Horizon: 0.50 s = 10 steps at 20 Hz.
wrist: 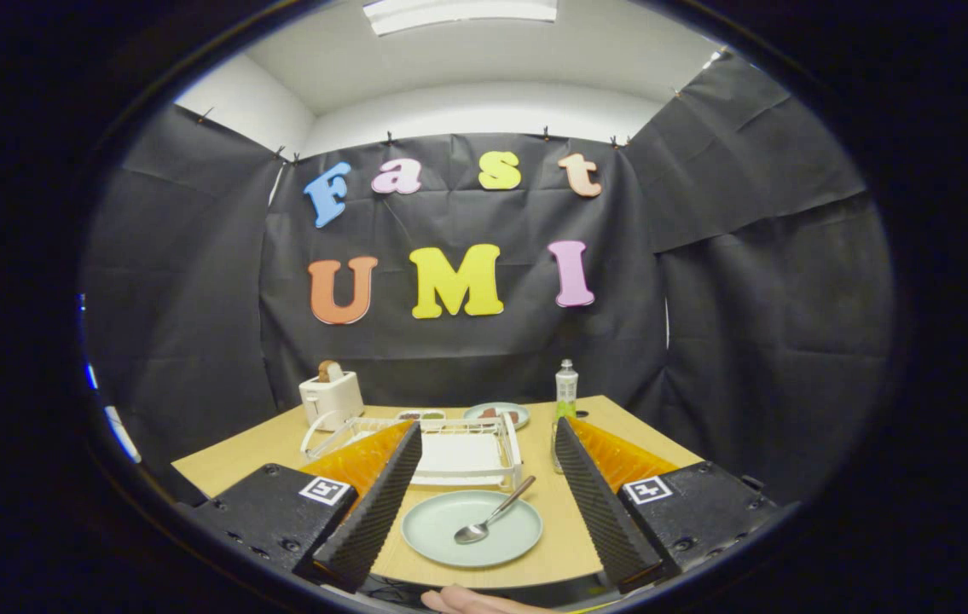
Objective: Take the plate from the dish rack, then take the spoon from the basket and place it into the plate.
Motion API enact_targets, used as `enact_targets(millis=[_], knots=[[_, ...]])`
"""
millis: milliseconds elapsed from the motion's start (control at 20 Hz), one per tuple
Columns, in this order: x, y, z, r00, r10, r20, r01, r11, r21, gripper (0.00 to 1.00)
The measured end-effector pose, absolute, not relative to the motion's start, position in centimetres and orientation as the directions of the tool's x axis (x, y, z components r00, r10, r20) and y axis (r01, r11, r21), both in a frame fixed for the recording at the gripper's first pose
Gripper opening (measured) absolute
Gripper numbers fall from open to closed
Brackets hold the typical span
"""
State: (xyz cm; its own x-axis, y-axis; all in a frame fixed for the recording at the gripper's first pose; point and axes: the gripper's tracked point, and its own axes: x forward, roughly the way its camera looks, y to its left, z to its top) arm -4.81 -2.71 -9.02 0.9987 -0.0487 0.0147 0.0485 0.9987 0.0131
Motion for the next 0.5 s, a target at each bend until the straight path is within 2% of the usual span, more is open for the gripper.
enact_targets(millis=[500], knots=[[-5.48,-2.36,-8.88,0.998,-0.043,0.035,0.042,0.999,0.008,1.0]])
